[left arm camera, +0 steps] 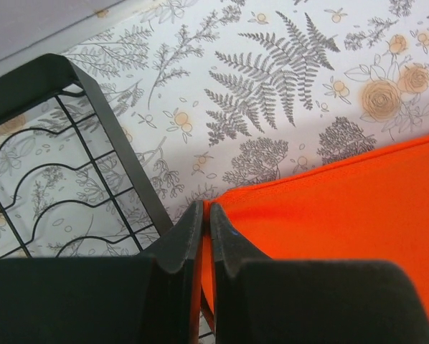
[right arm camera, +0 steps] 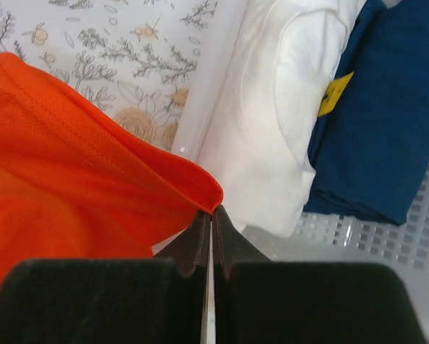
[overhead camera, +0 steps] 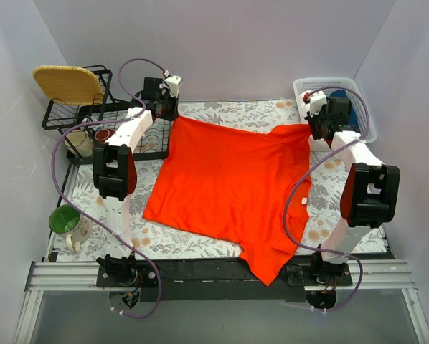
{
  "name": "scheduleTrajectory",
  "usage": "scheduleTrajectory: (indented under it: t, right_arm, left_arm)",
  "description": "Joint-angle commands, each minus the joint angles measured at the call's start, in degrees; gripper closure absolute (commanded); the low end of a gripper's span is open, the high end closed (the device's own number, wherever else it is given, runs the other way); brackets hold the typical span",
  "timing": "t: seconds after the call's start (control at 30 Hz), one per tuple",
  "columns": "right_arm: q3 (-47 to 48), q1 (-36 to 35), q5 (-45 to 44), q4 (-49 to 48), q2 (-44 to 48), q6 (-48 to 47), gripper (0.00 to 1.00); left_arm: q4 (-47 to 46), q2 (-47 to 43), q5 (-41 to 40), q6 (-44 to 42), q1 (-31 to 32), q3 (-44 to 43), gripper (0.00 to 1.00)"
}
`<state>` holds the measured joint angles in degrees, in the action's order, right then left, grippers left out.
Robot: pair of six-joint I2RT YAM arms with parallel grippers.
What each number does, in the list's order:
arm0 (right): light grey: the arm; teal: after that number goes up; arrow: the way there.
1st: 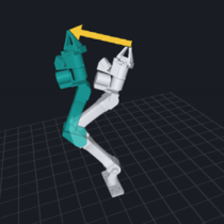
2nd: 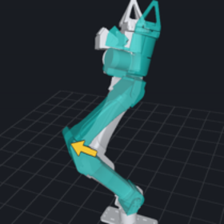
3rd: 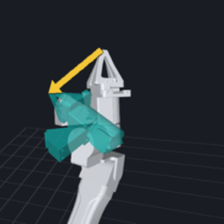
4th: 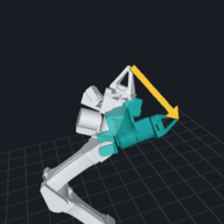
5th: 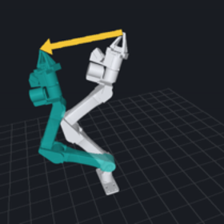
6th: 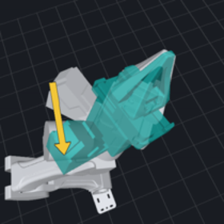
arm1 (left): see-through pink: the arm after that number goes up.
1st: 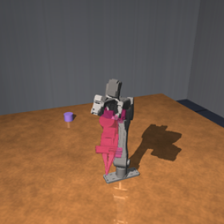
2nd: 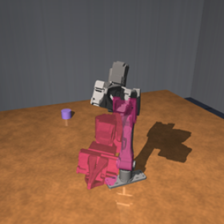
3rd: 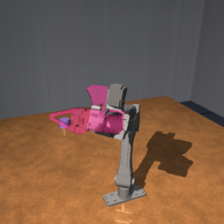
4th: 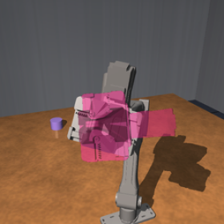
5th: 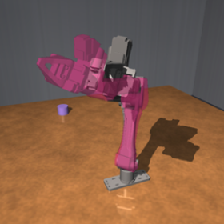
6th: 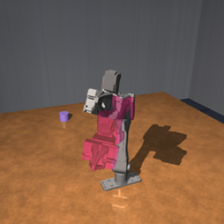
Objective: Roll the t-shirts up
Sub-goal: Fold the T-shirt at the center of the board.
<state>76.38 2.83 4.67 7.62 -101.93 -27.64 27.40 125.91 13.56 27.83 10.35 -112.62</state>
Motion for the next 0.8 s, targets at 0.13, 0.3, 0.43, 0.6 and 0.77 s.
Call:
scheduleTrajectory:
  t: [0.13,0.3,0.43,0.6,0.77]
  right_arm:
    - [-7.0,0.4,-0.4,4.6,13.1,0.0,0.99]
    - [-10.1,0.2,0.7,10.1,17.7,0.3,0.99]
    - [-13.8,0.2,1.0,13.6,23.0,0.7,0.99]
    - [-19.4,0.2,1.6,16.4,32.0,-2.1,0.99]
    - [-24.2,0.2,3.1,19.7,37.8,-3.0,0.99]
  left_arm:
    - [2.7,-10.6,4.9,-4.0,0.0,7.8,1.0]
    - [2.0,-14.5,5.3,-6.3,-0.3,13.0,1.0]
    - [2.1,-16.0,5.9,-8.0,-0.7,13.8,1.0]
    - [5.0,-17.4,8.5,-11.9,-0.7,13.9,1.0]
    - [8.9,-17.9,9.0,-15.4,-0.8,14.6,1.0]
